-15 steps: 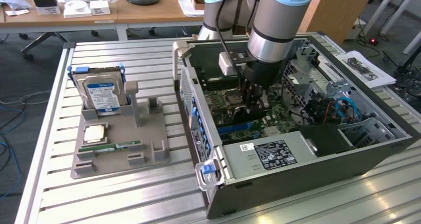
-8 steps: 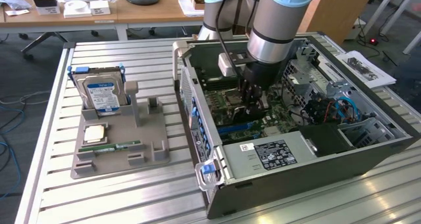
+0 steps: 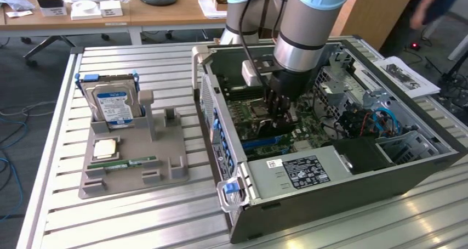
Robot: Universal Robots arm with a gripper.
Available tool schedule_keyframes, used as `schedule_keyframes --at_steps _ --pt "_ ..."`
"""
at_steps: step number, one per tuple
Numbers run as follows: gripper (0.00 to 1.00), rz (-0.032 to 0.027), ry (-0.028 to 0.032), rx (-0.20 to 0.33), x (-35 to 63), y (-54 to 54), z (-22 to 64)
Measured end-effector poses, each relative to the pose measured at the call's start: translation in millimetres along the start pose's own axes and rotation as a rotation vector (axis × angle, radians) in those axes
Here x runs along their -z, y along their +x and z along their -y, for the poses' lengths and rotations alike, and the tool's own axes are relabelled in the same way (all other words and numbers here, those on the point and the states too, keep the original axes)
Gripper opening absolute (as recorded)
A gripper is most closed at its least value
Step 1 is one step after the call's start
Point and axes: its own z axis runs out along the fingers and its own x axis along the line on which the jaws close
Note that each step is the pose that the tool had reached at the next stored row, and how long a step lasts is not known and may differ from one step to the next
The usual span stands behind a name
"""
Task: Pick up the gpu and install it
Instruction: 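Insert the gpu into the slot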
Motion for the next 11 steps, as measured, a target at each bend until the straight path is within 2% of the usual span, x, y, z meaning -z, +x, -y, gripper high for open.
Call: schedule_keyframes --at_steps 11 --pt "0.27 0.0000 -0.0001 0.000 -0.4 0.0 -3.0"
